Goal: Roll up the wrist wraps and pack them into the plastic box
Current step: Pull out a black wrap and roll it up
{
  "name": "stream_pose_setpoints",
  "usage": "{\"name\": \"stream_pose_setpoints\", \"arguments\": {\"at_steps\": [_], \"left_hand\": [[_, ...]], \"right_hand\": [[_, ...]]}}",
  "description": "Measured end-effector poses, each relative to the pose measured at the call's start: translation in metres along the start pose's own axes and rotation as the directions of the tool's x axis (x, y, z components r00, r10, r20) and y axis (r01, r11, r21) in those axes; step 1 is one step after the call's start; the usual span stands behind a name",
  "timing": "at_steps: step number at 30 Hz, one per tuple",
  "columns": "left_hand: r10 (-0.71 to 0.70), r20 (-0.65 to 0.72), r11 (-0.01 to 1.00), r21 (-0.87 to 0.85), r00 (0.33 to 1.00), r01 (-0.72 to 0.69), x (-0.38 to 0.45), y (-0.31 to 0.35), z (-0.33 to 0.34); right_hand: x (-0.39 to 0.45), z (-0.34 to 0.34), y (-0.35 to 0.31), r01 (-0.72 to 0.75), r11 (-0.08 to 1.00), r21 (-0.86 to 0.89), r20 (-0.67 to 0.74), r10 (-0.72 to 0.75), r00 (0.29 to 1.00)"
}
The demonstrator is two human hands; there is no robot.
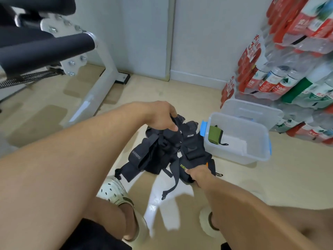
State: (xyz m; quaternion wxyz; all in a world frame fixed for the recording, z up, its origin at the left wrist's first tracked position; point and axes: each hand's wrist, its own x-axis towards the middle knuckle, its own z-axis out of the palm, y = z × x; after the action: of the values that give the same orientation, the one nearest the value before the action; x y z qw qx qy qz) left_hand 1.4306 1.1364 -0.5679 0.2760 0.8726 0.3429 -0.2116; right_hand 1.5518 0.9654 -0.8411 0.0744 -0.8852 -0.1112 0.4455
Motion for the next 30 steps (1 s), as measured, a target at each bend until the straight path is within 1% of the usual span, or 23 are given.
{"name": "stream_pose_setpoints", "arguments": {"at_steps": [2,4,6,8,10,12,15,18,20,21,22,24,26,27,28,30], "left_hand": [[-0.008,0.002,1.0,-0.03,1.0,0.008,-0.002,-0.003,-0.005],[-0.014,0.0,0.999,-0.043,1.0,0.014,-0.005,-0.006,-0.009],[-0.025,-0.008,0.998,-0.06,1.0,0.025,-0.008,-0.008,-0.012],[-0.039,-0.016,0.995,-0.093,0.999,0.037,-0.011,-0.009,-0.013],[-0.043,-0.036,0.99,-0.137,0.998,0.037,-0.014,-0.009,-0.012],[-0.046,-0.08,0.983,-0.181,0.996,0.031,-0.016,-0.006,-0.011],[-0.062,-0.168,0.967,-0.255,0.984,0.018,-0.023,0.0,-0.012],[-0.105,-0.237,0.914,-0.406,0.966,0.0,-0.031,0.006,-0.014],[-0.124,-0.251,0.863,-0.504,0.96,-0.02,-0.033,0.01,-0.013],[-0.128,-0.243,0.819,-0.572,0.962,-0.035,-0.035,0.013,-0.012],[-0.13,-0.226,0.755,-0.654,0.965,-0.051,-0.035,0.016,-0.011],[-0.128,-0.227,0.577,-0.809,0.965,-0.114,-0.035,0.022,-0.012],[-0.173,-0.3,0.389,-0.896,0.938,-0.215,-0.037,0.026,-0.015],[-0.211,-0.347,0.336,-0.904,0.914,-0.266,-0.038,0.028,-0.017],[-0.245,-0.39,0.328,-0.895,0.888,-0.302,-0.039,0.028,-0.018],[-0.284,-0.448,0.376,-0.865,0.848,-0.331,-0.039,0.028,-0.019]], "right_hand": [[0.0,-0.001,-0.009,0.069,0.996,0.057,-0.016,-0.069,0.998],[-0.007,-0.002,-0.018,0.166,0.986,-0.001,-0.059,-0.166,0.984],[-0.013,-0.005,-0.03,0.287,0.958,-0.025,-0.106,-0.288,0.952],[-0.026,-0.021,-0.043,0.397,0.918,0.012,-0.13,-0.392,0.911],[-0.044,-0.053,-0.06,0.503,0.864,-0.003,-0.136,-0.499,0.856],[-0.063,-0.095,-0.078,0.569,0.822,-0.006,-0.116,-0.566,0.816],[-0.098,-0.16,-0.102,0.606,0.786,0.124,-0.061,-0.603,0.795],[-0.143,-0.209,-0.116,0.642,0.731,0.232,-0.007,-0.659,0.752],[-0.175,-0.229,-0.123,0.674,0.682,0.283,0.013,-0.706,0.709],[-0.187,-0.236,-0.124,0.688,0.656,0.311,0.011,-0.726,0.687],[-0.199,-0.24,-0.125,0.699,0.628,0.342,0.001,-0.744,0.668],[-0.212,-0.239,-0.123,0.716,0.574,0.397,-0.03,-0.771,0.636],[-0.215,-0.231,-0.12,0.73,0.516,0.449,-0.077,-0.791,0.606],[-0.214,-0.226,-0.119,0.731,0.494,0.47,-0.094,-0.796,0.598],[-0.211,-0.221,-0.119,0.727,0.487,0.484,-0.096,-0.796,0.598],[-0.206,-0.215,-0.12,0.717,0.5,0.486,-0.078,-0.792,0.605]]}}
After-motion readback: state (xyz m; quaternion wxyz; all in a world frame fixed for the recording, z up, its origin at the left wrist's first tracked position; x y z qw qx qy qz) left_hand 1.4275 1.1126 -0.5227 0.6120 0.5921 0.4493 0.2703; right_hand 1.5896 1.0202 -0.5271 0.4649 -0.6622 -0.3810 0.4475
